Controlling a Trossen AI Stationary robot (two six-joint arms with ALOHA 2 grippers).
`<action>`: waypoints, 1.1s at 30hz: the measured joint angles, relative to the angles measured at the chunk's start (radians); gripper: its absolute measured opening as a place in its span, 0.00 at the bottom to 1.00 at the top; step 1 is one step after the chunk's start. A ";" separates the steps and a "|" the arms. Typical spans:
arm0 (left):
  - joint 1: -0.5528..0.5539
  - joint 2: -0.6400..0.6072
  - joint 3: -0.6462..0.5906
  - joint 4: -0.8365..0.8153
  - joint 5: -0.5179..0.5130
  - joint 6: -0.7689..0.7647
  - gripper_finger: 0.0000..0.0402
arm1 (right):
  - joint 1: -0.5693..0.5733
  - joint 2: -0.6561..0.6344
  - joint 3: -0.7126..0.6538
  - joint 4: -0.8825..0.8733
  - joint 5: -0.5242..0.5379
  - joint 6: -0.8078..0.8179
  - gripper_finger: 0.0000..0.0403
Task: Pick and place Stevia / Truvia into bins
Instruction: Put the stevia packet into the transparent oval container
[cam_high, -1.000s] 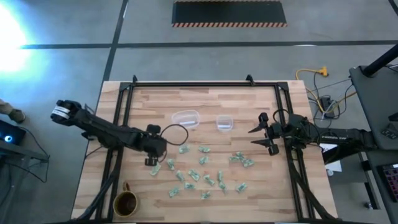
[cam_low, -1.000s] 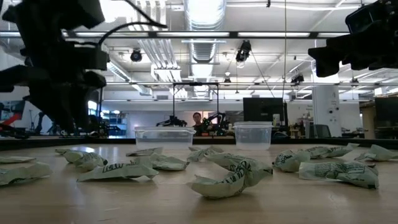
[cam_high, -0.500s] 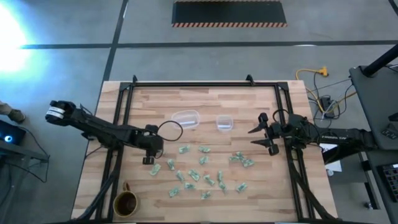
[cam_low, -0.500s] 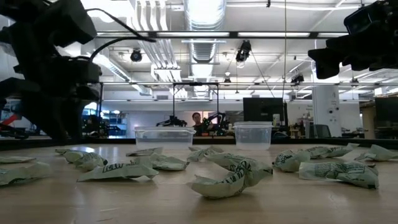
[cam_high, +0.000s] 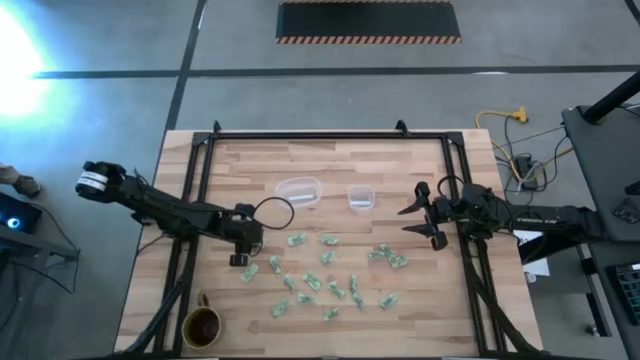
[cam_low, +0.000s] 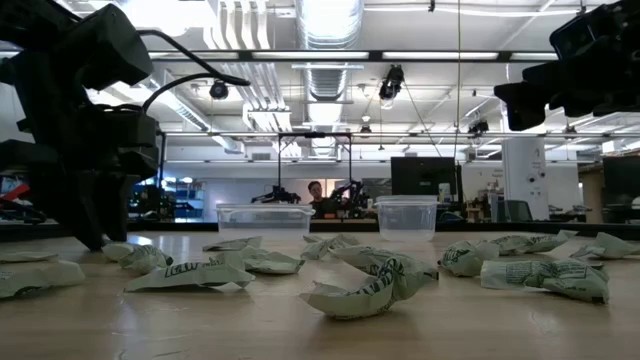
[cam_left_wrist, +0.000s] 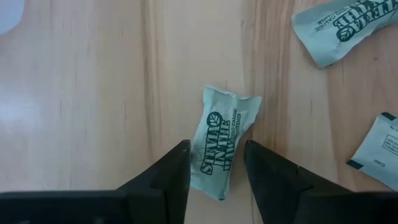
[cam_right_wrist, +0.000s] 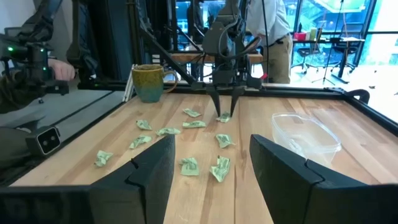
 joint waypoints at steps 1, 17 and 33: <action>0.000 0.003 0.000 0.000 0.003 0.000 0.29 | 0.000 0.002 0.000 0.000 0.000 0.001 0.49; 0.003 -0.018 0.089 -0.005 -0.090 0.039 0.00 | 0.000 0.006 0.000 0.000 0.001 0.003 0.49; 0.201 -0.002 0.183 0.281 -0.382 0.368 0.00 | 0.000 0.008 0.000 0.001 0.002 -0.001 0.49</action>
